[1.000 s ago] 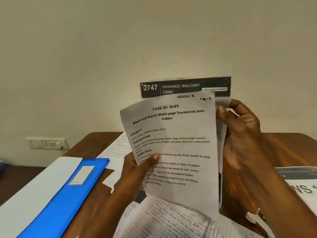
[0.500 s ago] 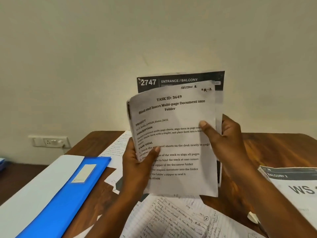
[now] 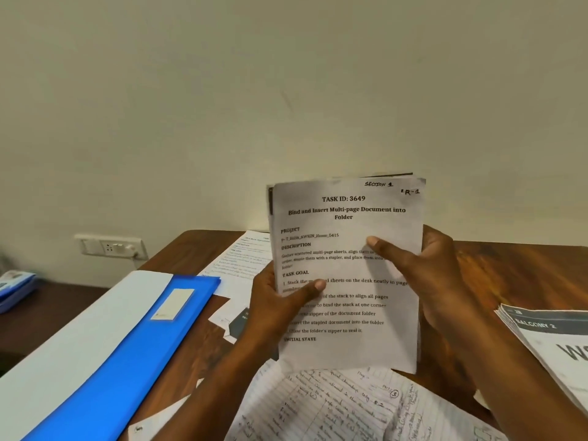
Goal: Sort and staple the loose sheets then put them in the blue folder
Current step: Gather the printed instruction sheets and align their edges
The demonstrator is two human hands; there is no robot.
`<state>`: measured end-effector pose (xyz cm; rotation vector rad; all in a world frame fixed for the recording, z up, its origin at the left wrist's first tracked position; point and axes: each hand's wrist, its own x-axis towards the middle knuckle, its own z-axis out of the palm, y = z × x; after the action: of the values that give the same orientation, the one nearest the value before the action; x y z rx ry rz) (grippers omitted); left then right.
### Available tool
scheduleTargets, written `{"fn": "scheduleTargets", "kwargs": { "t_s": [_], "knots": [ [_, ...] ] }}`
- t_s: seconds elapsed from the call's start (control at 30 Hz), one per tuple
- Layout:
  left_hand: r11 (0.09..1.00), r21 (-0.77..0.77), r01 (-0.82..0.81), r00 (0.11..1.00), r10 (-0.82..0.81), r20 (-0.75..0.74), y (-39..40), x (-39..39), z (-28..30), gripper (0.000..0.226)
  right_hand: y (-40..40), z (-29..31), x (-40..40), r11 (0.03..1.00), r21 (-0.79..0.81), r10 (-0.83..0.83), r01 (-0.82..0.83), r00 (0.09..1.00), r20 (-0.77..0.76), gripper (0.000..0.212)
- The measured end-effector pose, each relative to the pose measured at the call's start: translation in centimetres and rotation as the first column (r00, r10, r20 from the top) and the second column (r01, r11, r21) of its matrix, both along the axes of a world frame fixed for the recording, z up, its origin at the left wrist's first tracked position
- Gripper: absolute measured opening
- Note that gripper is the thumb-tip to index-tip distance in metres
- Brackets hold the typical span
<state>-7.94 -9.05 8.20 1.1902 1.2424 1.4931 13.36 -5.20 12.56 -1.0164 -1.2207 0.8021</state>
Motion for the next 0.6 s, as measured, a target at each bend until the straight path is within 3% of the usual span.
{"fn": "scheduleTargets", "kwargs": {
  "t_s": [0.27, 0.5, 0.6],
  "knots": [
    [0.994, -0.07, 0.089, 0.996, -0.089, 0.002, 0.2, 0.4, -1.3, 0.025, 0.5, -1.8, -0.8, 0.998, -0.043, -0.038, 0.04, 0.998, 0.05, 0.02],
    [0.992, -0.085, 0.093, 0.995, -0.091, 0.029, 0.3, -2.7, 1.4, 0.028, -0.2, -0.6, -1.2, 0.993, 0.069, 0.088, -0.095, 0.992, 0.095, 0.023],
    [0.972, -0.135, 0.191, 0.982, -0.19, 0.02, -0.1, -5.4, 3.2, 0.026, -0.4, -1.0, -1.7, 0.983, -0.047, 0.18, -0.178, 0.983, 0.045, 0.024]
  ]
}}
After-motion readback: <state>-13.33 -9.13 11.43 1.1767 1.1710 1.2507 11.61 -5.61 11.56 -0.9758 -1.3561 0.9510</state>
